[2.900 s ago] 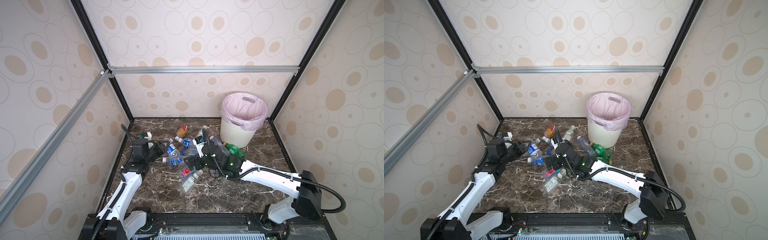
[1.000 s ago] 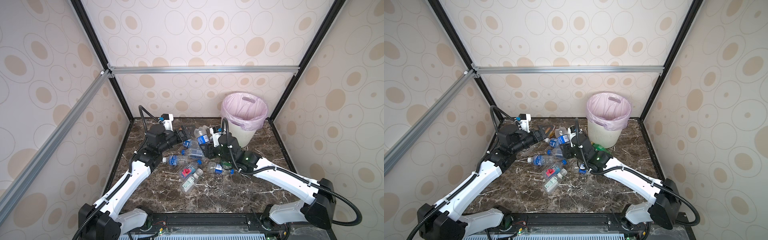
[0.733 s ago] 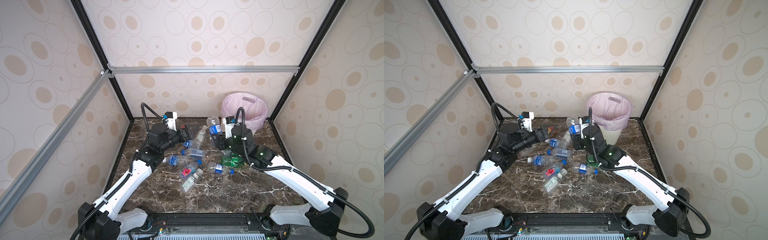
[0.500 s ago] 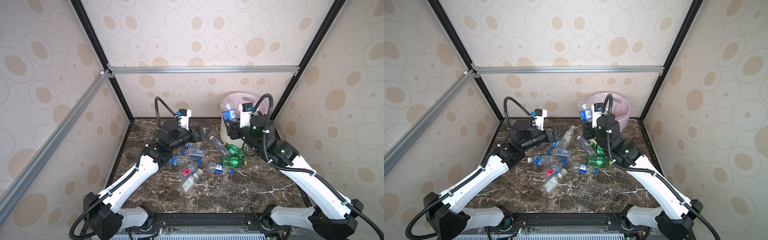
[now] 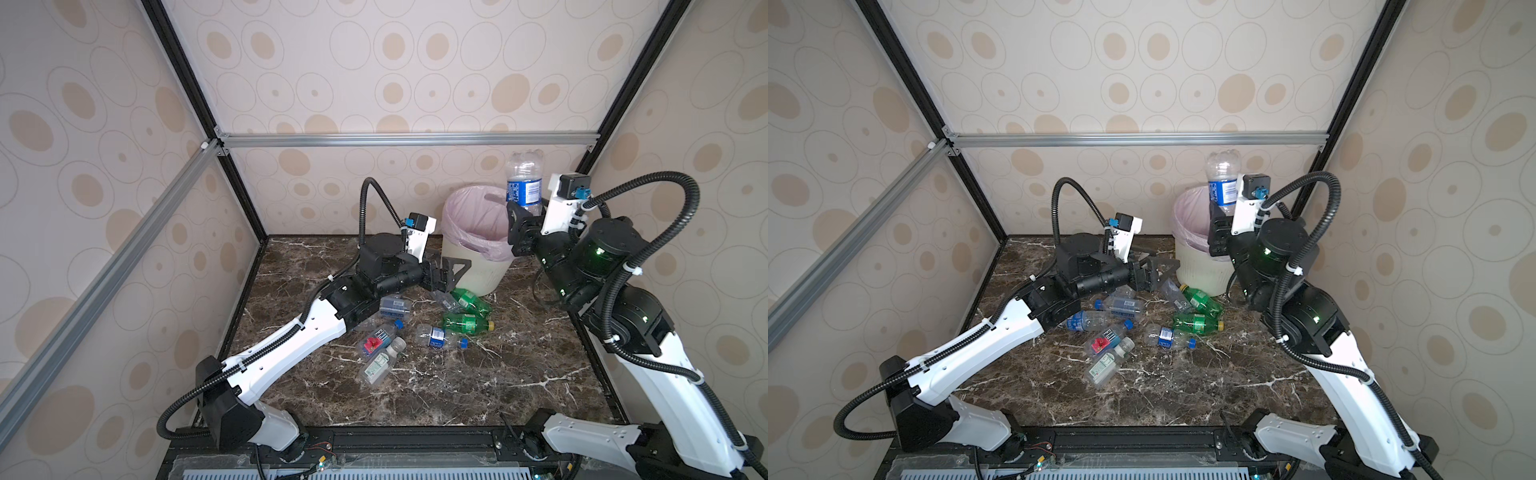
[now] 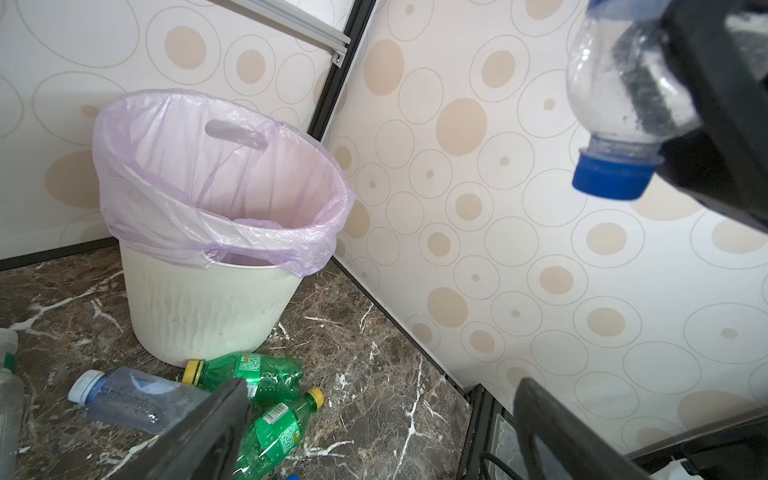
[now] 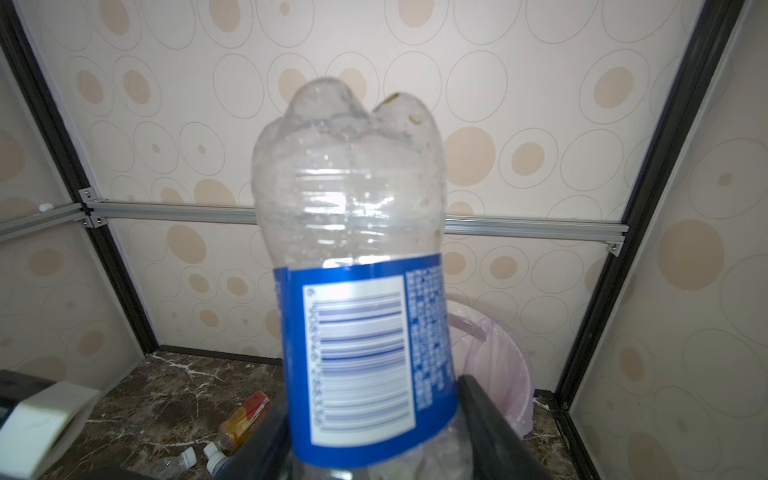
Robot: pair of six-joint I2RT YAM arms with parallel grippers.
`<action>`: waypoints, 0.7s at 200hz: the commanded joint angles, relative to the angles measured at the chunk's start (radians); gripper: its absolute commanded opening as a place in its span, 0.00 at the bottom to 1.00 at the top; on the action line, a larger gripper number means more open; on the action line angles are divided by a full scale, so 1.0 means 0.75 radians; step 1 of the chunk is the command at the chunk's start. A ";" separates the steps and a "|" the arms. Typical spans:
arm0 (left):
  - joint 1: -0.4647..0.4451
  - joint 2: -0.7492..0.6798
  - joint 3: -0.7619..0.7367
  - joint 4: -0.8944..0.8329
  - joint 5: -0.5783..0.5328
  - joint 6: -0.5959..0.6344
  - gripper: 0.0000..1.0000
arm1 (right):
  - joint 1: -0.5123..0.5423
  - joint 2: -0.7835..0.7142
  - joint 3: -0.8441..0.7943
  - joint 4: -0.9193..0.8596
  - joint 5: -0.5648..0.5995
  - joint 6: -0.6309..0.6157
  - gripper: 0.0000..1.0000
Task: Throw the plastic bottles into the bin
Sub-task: 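Carry the bottle over the bin with the right gripper while the left releases, then open the right gripper above the bin to drop the bottle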
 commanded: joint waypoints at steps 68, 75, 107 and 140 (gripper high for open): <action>-0.022 -0.062 -0.030 -0.054 -0.093 0.040 0.99 | -0.434 0.678 0.593 -0.478 -0.241 0.199 0.95; -0.022 -0.068 -0.043 -0.052 -0.101 0.042 0.99 | -0.436 0.664 0.559 -0.458 -0.242 0.203 0.97; -0.022 -0.060 -0.059 -0.048 -0.104 0.037 0.99 | -0.435 0.632 0.485 -0.424 -0.259 0.215 1.00; -0.022 -0.050 -0.053 -0.050 -0.107 0.031 0.99 | -0.434 0.612 0.449 -0.417 -0.260 0.215 1.00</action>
